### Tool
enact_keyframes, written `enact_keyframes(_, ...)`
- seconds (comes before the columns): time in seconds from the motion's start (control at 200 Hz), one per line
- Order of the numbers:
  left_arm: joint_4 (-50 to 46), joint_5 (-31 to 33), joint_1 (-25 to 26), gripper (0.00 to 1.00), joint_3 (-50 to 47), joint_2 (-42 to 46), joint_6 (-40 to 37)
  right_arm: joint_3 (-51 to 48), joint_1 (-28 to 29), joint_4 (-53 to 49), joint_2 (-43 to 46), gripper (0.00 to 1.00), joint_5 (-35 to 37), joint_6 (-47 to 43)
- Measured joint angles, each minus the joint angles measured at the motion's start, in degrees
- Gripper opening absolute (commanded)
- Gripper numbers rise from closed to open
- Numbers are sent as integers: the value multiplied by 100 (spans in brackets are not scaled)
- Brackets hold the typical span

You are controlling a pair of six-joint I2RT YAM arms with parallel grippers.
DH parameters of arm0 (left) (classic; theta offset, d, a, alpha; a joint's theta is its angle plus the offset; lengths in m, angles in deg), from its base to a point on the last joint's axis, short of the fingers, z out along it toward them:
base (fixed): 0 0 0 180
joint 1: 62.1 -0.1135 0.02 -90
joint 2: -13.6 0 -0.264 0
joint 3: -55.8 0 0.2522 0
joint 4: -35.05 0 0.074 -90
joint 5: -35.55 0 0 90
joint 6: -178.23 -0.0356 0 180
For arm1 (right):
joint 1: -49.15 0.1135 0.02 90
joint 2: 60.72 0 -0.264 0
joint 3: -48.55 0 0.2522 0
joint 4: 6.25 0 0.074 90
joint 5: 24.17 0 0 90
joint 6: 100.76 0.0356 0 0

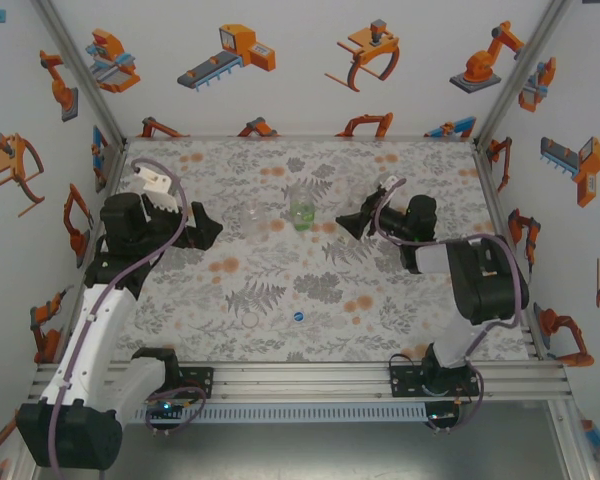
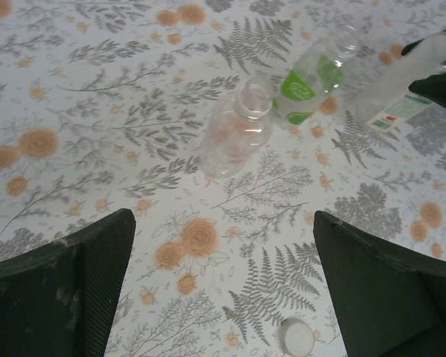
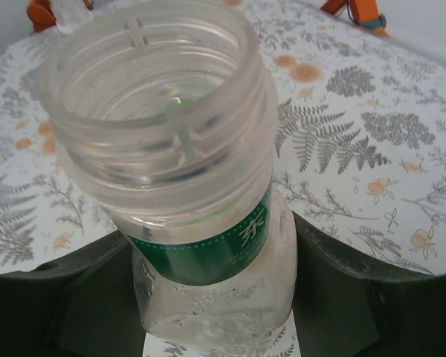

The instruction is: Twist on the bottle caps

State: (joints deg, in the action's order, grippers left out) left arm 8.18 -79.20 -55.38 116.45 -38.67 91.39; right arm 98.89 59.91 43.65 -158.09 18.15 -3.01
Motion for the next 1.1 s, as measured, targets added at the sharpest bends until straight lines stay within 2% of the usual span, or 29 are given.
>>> enact_keyframes(0.155, 341, -612, 0, 97, -90, 37, 127, -94, 136, -433, 981, 50, 133, 195)
enact_keyframes(0.36, 1191, -1423, 0, 97, -415, 254, 411, -87, 575, -1668, 2317, 45, 424, 221)
enact_keyframes(0.511, 1937, -2063, 0, 97, -763, 485, 588, 282, 1082, -3086, 2997, 37, 852, 188)
enact_keyframes(0.626, 2500, -2496, 37, 97, -960, 616, 761, 520, 1587, -3650, 3368, 31, 1095, 57)
enact_keyframes(0.806, 3560, -3069, 136, 97, -1220, 717, 1202, 691, 2273, -3759, 3595, 28, 1252, -11)
enact_keyframes(0.886, 4022, -3235, 190, 97, -1377, 800, 1408, 785, 2549, -3681, 3547, 23, 1270, -7)
enact_keyframes(1.101, 4859, -3639, 382, 97, -1467, 876, 1840, 1001, 3311, -2872, 3088, 21, 1381, 44)
